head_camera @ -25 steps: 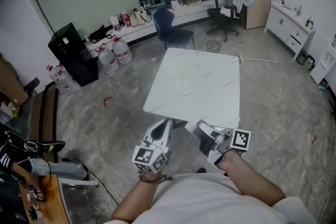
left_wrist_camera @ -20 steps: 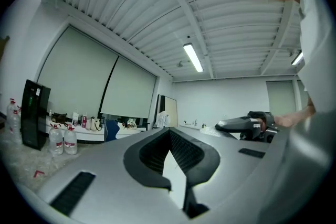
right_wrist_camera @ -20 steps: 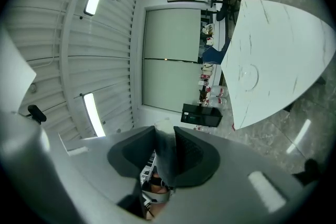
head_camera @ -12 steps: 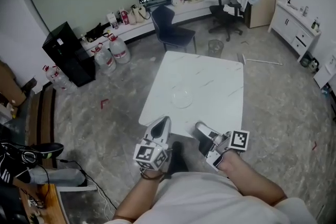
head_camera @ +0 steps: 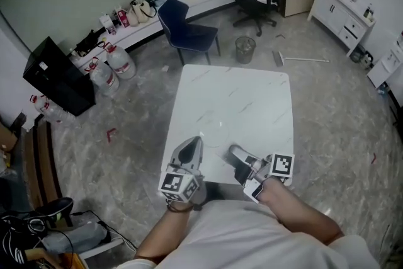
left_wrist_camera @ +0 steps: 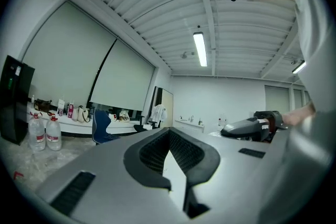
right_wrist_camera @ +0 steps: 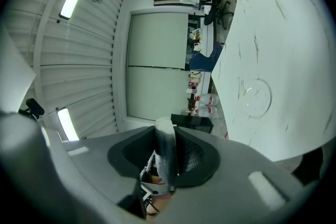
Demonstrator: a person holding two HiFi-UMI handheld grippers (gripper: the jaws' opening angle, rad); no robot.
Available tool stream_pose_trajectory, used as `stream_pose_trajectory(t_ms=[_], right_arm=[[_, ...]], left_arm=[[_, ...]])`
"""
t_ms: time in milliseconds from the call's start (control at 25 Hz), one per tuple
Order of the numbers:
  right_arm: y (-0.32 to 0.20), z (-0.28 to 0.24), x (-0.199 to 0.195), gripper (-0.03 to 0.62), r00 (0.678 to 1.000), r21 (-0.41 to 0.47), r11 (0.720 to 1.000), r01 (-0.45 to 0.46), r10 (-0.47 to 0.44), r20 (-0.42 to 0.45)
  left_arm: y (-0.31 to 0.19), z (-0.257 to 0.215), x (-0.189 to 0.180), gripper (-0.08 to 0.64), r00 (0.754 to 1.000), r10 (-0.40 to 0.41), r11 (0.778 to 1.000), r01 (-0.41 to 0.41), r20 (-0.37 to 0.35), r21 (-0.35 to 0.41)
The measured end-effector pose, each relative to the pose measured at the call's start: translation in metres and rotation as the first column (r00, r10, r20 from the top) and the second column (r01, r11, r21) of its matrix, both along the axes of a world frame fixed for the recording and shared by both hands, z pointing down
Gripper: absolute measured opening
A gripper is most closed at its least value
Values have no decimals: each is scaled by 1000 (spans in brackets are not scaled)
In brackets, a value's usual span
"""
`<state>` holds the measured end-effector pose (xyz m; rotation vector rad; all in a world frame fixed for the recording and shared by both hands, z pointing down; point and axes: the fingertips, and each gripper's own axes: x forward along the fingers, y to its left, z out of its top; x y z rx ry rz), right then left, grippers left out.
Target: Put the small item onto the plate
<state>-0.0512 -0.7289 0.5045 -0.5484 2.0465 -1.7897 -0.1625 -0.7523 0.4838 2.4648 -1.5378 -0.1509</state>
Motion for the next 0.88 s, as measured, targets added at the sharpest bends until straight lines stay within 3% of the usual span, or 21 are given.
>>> stream_pose_trajectory(t_ms=[320, 520, 880], right_arm=[[-82, 54, -26, 103, 997, -64, 996, -58, 55, -57], [-125, 121, -38, 103, 991, -130, 989, -69, 53, -125], [-171, 243, -51, 103, 968, -249, 963, -99, 35, -249]], left_arm=[[-80, 46, -25, 6, 998, 69, 996, -69, 5, -48], [-120, 80, -30, 6, 993, 121, 990, -121, 0, -68], [-173, 151, -43, 6, 991, 135, 984, -134, 3, -117]])
